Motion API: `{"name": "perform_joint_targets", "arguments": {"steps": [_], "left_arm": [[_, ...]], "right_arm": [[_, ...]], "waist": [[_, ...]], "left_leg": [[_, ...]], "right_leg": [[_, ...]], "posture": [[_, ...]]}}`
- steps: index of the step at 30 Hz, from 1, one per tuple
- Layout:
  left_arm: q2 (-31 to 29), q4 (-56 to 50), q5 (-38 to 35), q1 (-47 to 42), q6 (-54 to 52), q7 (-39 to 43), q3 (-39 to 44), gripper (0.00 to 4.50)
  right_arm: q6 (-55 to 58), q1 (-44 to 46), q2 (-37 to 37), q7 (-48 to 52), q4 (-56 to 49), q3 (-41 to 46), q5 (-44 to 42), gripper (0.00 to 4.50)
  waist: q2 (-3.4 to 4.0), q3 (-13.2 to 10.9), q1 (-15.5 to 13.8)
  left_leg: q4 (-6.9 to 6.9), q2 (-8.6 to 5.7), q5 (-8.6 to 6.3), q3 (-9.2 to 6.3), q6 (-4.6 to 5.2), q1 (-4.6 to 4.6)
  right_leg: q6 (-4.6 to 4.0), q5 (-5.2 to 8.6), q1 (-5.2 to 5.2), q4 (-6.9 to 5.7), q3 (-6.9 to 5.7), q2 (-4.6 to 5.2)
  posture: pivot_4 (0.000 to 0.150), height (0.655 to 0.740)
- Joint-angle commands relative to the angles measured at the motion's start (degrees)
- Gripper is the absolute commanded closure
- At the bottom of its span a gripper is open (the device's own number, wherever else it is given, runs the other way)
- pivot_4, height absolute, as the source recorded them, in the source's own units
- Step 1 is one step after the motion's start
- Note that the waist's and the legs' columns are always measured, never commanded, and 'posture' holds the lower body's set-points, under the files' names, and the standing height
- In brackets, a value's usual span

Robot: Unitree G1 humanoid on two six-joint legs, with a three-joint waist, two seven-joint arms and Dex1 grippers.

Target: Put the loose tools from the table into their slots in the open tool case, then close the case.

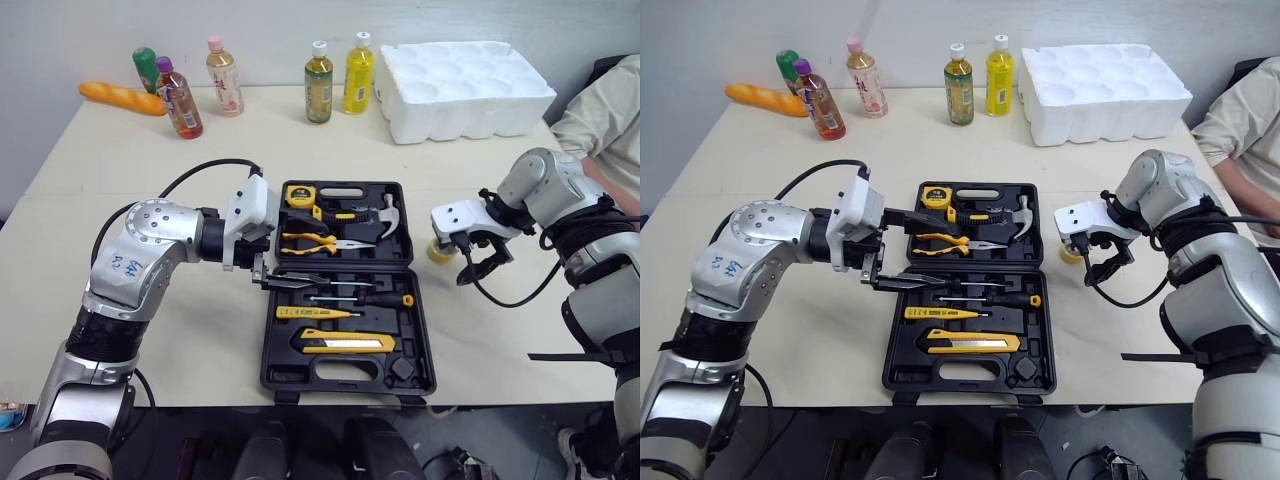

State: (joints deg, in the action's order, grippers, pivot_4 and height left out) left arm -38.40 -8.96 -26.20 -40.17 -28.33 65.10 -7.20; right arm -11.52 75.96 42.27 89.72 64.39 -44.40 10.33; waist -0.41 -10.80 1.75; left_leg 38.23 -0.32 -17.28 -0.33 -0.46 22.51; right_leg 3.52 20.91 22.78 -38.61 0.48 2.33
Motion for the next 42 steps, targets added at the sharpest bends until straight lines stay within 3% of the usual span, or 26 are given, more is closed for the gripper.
{"name": "perform_joint_targets", "arguments": {"steps": [1,7,8,11,17,18,24,26,29,31,34,37,42], "left_arm": [[-0.5,-2.1,-1.2,-0.6,-0.4,-0.4,2.4,0.03],[-0.2,-2.1,-1.0,-0.6,-0.4,-0.5,2.1,0.03],[-0.2,-2.1,-1.0,-0.6,-0.3,-0.4,2.0,0.00],[-0.1,-2.1,-1.0,-0.6,-0.2,-0.4,1.9,0.00],[0.2,-1.9,-0.8,-0.5,0.3,-0.2,1.5,0.00],[0.3,-2.1,-0.9,-0.5,0.2,-0.2,1.5,0.00],[0.6,-2.9,-1.4,-0.3,-0.1,-0.1,1.6,0.00],[0.8,-3.9,-2.4,0.5,-0.8,0.1,1.7,0.00],[0.1,-7.2,-6.0,2.4,-4.5,1.3,1.8,0.00],[-1.4,-10.3,-7.5,4.8,-5.7,3.3,1.2,0.00],[-2.5,-12.9,-6.7,7.6,-4.9,4.0,-0.1,0.00],[-3.3,-15.0,-6.7,9.4,-5.0,5.0,-1.4,0.00],[-4.9,-15.5,-4.0,11.4,-1.4,8.1,-4.5,0.00]], "right_arm": [[-1.3,0.5,-0.2,2.8,1.0,3.0,1.9,0.00],[-1.9,0.0,-1.3,0.6,2.3,5.8,5.4,0.00],[-1.8,-0.2,-1.6,0.3,2.4,6.6,5.5,0.25],[-2.0,-0.3,-1.9,0.8,2.2,7.9,6.1,1.20],[-3.6,-0.5,-2.6,-2.9,2.3,10.7,7.7,4.24],[-3.9,-0.6,-2.4,-2.7,2.2,11.0,7.9,4.43],[-6.5,-2.0,-0.7,1.8,-0.2,13.6,6.6,4.43],[-5.2,-3.8,0.7,2.8,-5.9,13.7,-0.1,4.43],[0.3,-8.4,5.6,2.8,-21.2,12.3,-10.3,4.43],[7.2,-14.1,11.5,2.8,-37.1,12.5,-17.4,4.43],[21.0,-26.6,19.7,2.1,-64.6,19.1,-28.0,4.43],[30.3,-38.5,25.6,-1.9,-83.5,24.4,-35.2,4.43],[34.8,-50.7,27.1,-7.8,-96.5,27.4,-34.4,4.43]], "waist": [[0.00,0.0,0.0],[0.00,0.0,0.1],[0.00,0.0,0.1],[0.00,0.0,0.0],[0.00,0.0,0.1],[0.00,0.0,0.1],[0.00,0.0,0.0],[0.00,0.0,0.0],[0.00,0.0,0.1],[0.00,0.0,-0.1],[0.00,0.0,-0.4],[0.00,0.0,-0.8],[-0.02,0.0,-0.5]], "left_leg": [[0.00,0.00,0.00,0.00,0.00,0.00],[0.00,0.00,0.00,0.02,-0.01,-0.01],[0.01,0.00,0.00,0.02,-0.01,-0.01],[0.01,0.00,0.00,0.01,-0.01,-0.01],[0.01,0.00,0.01,0.02,-0.01,-0.01],[0.01,0.00,0.00,0.02,-0.01,-0.02],[0.01,0.00,0.01,0.03,-0.01,-0.02],[0.01,0.00,0.01,0.03,-0.01,-0.02],[0.02,0.00,0.01,0.03,-0.01,-0.03],[0.00,0.01,0.00,0.00,-0.01,-0.01],[-0.03,0.01,-0.02,-0.16,-0.05,0.01],[0.05,0.01,-0.03,-0.31,-0.03,0.04],[0.00,0.00,-0.12,-0.25,0.12,-0.22]], "right_leg": [[0.00,0.00,0.00,0.00,0.00,0.00],[0.00,0.00,0.00,-0.03,0.01,0.00],[0.00,0.00,0.00,-0.02,0.01,0.00],[0.00,0.00,0.00,-0.03,0.01,-0.01],[0.00,0.00,0.00,-0.04,0.01,0.00],[0.00,0.00,0.00,-0.05,0.01,0.00],[0.00,0.00,0.00,-0.05,0.00,0.00],[0.00,0.00,0.00,-0.04,0.01,0.00],[0.00,0.00,-0.01,-0.05,0.01,0.00],[0.00,0.00,-0.01,-0.04,-0.01,0.00],[0.00,0.00,-0.05,0.03,-0.09,0.00],[0.00,0.00,-0.19,0.14,-0.19,0.00],[0.00,0.00,-0.45,0.50,-0.12,0.00]], "posture": [[0.150,0.7400],[0.150,0.7400],[0.150,0.7400],[0.150,0.7400],[0.150,0.7400],[0.150,0.7400],[0.150,0.7400],[0.150,0.7400],[0.150,0.7400],[0.150,0.7400],[0.150,0.7400],[0.150,0.7400],[0.150,0.7400]]}}
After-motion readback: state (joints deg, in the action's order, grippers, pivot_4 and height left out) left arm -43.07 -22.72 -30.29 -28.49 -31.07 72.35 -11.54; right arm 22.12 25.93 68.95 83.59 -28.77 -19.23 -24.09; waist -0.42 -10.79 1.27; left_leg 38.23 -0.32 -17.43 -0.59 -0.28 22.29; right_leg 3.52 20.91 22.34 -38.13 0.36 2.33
